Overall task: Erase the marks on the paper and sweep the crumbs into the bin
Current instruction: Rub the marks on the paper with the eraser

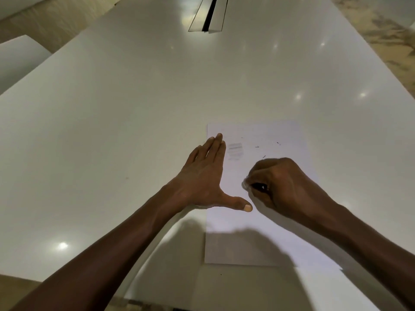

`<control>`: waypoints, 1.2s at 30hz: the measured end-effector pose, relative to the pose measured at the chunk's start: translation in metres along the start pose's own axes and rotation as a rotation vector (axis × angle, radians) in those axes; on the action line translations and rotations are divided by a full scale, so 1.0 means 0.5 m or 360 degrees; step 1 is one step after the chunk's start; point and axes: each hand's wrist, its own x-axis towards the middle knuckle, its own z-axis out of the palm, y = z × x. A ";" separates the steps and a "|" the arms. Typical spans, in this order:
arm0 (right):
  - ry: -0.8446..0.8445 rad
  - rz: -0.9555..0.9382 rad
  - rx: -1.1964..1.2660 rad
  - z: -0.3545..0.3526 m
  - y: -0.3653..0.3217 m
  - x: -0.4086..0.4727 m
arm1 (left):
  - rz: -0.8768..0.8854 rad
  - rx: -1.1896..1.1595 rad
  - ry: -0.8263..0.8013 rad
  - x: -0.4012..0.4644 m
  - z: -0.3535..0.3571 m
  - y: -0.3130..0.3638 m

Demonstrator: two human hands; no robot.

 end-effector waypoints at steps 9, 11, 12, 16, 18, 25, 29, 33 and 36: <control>0.0166 -0.0009 -0.0143 0.001 0.053 0.102 | -0.0018 -0.0047 0.0008 -0.001 0.000 0.003; 0.0128 -0.0014 -0.0183 -0.005 0.054 0.086 | -0.0023 -0.0049 0.0008 0.000 -0.001 0.003; 0.0102 -0.0014 -0.0197 -0.009 0.055 0.075 | -0.0025 -0.0047 0.0003 0.000 -0.002 0.002; -0.0036 -0.0025 -0.0295 -0.029 0.050 0.031 | -0.0029 -0.0018 -0.0016 0.002 -0.002 0.002; -0.0112 -0.0033 -0.0340 -0.038 0.050 0.022 | -0.0031 -0.0013 -0.0017 0.002 -0.002 0.004; 0.0197 0.0646 0.0610 -0.059 0.035 0.017 | -0.0015 -0.0135 0.0077 0.002 0.005 0.001; 0.0321 0.0786 0.0847 -0.061 0.031 0.014 | 0.0101 -0.0225 0.0353 0.001 0.003 0.005; 0.0308 0.0816 0.1022 -0.075 0.038 0.013 | 0.0254 -0.0345 0.0859 0.019 -0.003 0.021; 0.0325 0.0819 0.1156 -0.083 0.040 0.012 | 0.0297 -0.0521 0.0963 0.028 -0.005 0.040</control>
